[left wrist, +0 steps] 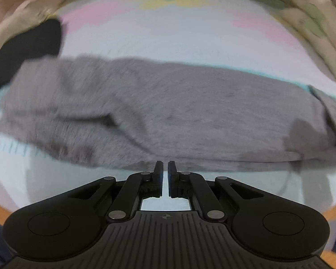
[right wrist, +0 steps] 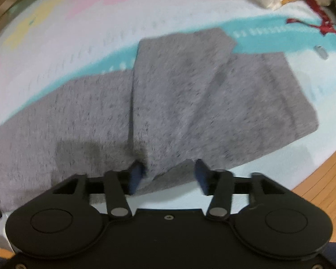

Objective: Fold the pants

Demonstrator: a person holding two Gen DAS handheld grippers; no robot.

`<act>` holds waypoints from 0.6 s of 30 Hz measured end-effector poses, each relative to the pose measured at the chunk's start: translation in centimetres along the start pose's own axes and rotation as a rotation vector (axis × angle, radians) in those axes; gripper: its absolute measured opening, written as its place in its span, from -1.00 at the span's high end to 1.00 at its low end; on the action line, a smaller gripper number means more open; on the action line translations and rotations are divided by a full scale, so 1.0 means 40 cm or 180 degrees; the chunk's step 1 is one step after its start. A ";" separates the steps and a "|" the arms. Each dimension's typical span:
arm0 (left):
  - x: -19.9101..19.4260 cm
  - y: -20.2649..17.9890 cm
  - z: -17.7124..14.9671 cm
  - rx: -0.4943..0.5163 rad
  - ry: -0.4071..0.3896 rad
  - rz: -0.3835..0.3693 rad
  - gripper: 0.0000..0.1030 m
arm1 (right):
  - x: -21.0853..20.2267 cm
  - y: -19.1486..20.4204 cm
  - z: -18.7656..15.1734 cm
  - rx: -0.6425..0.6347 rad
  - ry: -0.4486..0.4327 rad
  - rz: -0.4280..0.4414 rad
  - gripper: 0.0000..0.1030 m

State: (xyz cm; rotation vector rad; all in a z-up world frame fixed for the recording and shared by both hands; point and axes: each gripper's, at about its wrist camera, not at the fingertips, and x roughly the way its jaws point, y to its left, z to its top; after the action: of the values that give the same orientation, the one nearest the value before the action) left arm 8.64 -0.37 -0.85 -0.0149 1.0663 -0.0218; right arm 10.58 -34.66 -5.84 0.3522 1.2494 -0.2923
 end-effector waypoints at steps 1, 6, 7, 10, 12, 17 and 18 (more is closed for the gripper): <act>-0.010 -0.013 0.011 0.0063 -0.0075 -0.0023 0.91 | -0.014 -0.009 0.003 0.0042 -0.0059 0.0004 -0.17; 0.011 -0.079 0.090 0.0222 -0.0311 -0.0196 0.90 | -0.056 -0.036 0.028 0.0195 -0.0361 -0.0134 -0.17; 0.024 -0.096 0.097 0.0256 -0.0316 -0.0240 0.89 | -0.061 -0.032 0.034 0.0181 -0.0422 -0.0185 -0.17; 0.097 -0.141 0.124 0.0358 -0.0154 -0.0399 0.89 | -0.054 -0.010 0.061 0.0051 -0.0537 -0.0320 -0.17; 0.144 -0.165 0.105 0.0419 0.0007 -0.0533 0.88 | -0.046 0.011 0.081 -0.0025 -0.0602 -0.0368 -0.17; 0.195 -0.167 0.068 0.0376 -0.0025 -0.0573 0.88 | 0.001 0.077 0.143 -0.0221 -0.0715 -0.0460 -0.17; 0.196 -0.168 0.066 0.0381 -0.0024 -0.0587 0.88 | 0.017 0.090 0.155 -0.0243 -0.0709 -0.0487 -0.17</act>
State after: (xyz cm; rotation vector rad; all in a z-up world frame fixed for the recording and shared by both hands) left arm 14.67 -7.30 -6.27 -0.0050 1.0516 -0.2519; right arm 17.63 -33.99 -4.44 0.1535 1.0662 -0.4026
